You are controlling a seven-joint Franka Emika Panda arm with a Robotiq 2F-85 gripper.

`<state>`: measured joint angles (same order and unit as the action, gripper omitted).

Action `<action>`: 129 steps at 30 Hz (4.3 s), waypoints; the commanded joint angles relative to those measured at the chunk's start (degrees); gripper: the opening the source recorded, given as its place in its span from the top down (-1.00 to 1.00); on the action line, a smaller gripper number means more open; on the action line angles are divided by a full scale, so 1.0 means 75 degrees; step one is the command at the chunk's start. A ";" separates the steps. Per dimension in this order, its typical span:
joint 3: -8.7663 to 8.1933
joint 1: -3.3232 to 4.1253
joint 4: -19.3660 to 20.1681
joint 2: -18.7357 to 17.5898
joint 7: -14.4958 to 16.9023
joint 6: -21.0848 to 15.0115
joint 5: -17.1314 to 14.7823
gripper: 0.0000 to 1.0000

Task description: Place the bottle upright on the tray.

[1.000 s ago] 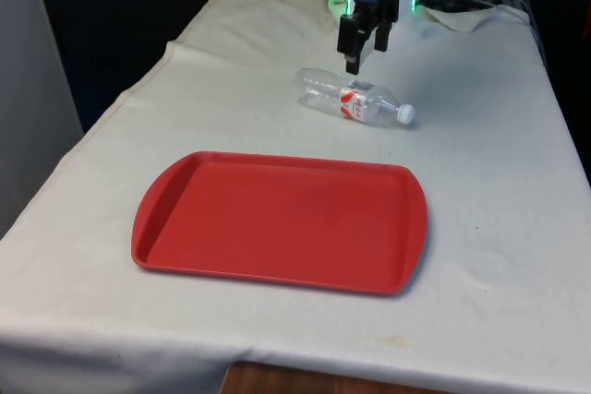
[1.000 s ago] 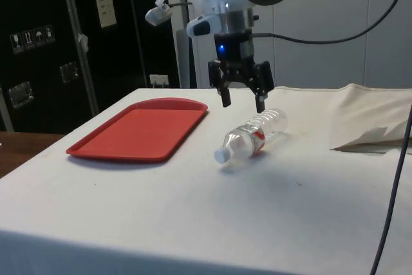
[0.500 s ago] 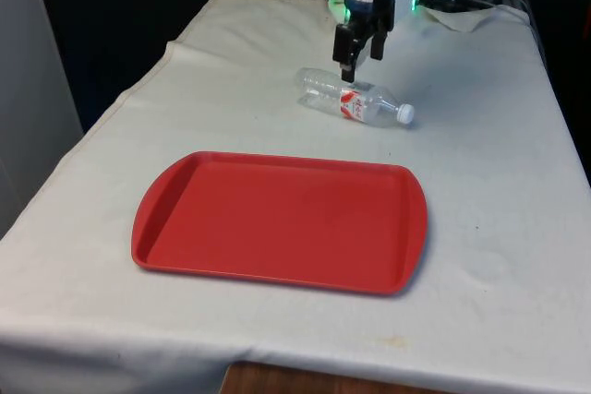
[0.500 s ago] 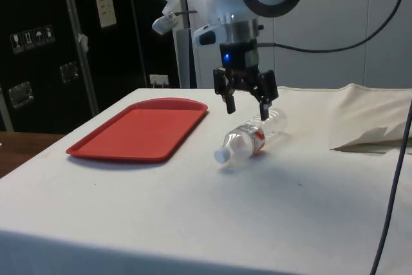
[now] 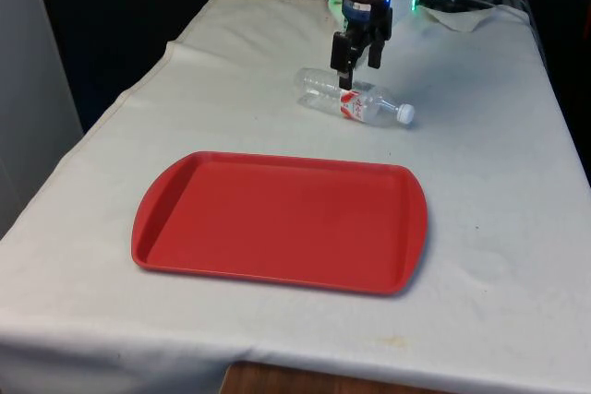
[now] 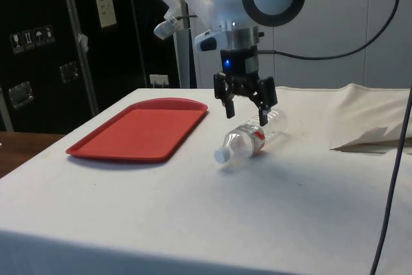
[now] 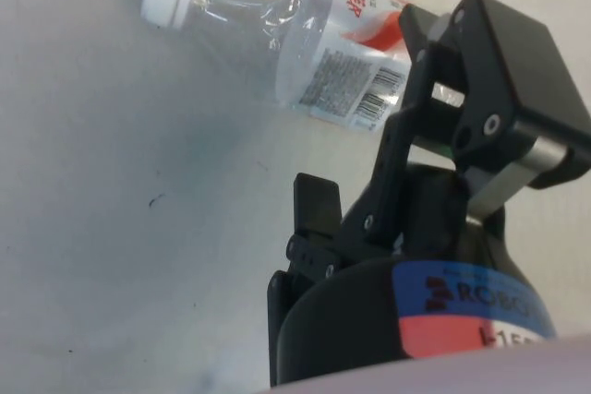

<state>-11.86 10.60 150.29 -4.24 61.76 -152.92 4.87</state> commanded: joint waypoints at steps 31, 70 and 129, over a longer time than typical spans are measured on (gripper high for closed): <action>0.0000 0.0000 0.0008 -0.0092 -0.0069 -0.0046 -0.0023 -1.00; -0.0023 0.0046 -0.0321 -0.0550 -0.0901 0.0199 0.0695 -1.00; 0.0153 0.0176 -0.0848 -0.0665 -0.1948 0.1719 0.2024 -1.00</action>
<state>-10.49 11.57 144.21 -9.05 48.53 -140.55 18.62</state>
